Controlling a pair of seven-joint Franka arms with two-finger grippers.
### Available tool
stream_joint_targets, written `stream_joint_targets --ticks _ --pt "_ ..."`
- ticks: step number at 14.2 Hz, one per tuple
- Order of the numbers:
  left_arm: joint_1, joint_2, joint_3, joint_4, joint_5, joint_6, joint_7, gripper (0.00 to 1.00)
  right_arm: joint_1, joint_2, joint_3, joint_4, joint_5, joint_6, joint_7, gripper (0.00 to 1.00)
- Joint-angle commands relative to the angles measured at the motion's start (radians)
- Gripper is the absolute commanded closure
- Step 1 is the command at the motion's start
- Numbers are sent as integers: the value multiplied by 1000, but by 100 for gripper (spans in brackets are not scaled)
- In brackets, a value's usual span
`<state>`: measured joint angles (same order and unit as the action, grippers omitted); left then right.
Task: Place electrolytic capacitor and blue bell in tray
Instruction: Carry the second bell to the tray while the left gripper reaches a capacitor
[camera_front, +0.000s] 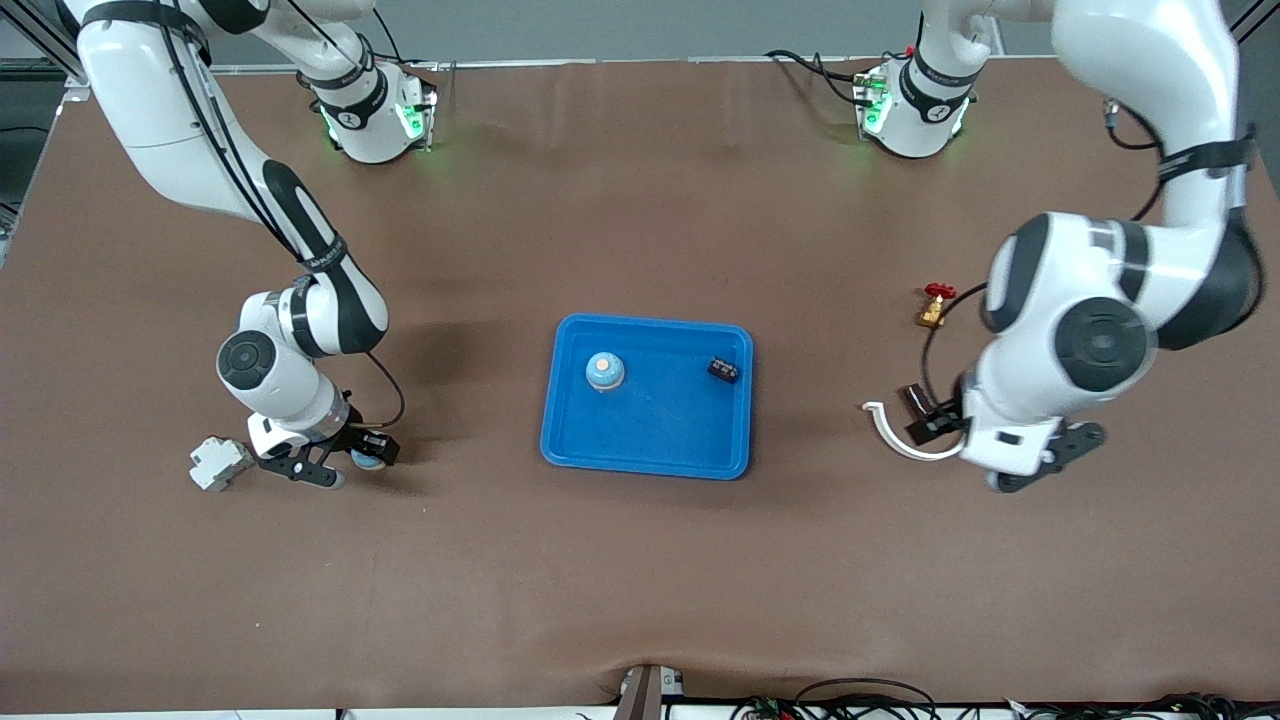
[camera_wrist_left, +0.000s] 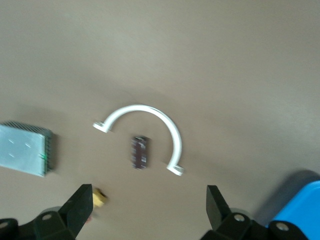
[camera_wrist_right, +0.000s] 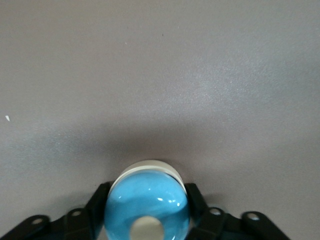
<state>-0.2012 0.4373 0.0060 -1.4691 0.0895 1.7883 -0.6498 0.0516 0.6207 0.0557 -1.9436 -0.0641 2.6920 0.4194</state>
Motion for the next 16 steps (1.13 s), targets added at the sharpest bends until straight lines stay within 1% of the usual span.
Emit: stream_joint_targets --ticks 1,3,5,6,7,12,14,15,16 --pt "86 -81 -11 -101 16 16 161 0 5 8 10 8 -3 -8 48 100" --pt "164 -97 -12 -143 16 51 295 0 37 -7 21 20 -2 -72 112 100" --pt "222 -123 -12 -238 16 155 418 0 86 -21 29 76 -2 -173 246 100" --pt "241 -130 -12 -291 16 227 464 0 115 -19 33 107 -2 -205 313 100" --pt "247 -127 -12 -316 15 264 489 0 141 -18 41 130 -2 -210 390 100" --pt "214 -43 -24 -278 7 272 486 0 252 -9 81 219 0 -212 709 100" --pt "212 13 -70 -220 6 273 484 0 299 13 81 245 0 -210 810 100" --pt "213 52 -92 -182 -19 273 478 0 325 25 81 256 0 -207 850 100" --pt "212 66 -97 -166 -55 273 477 0 353 37 81 264 -2 -204 892 100"
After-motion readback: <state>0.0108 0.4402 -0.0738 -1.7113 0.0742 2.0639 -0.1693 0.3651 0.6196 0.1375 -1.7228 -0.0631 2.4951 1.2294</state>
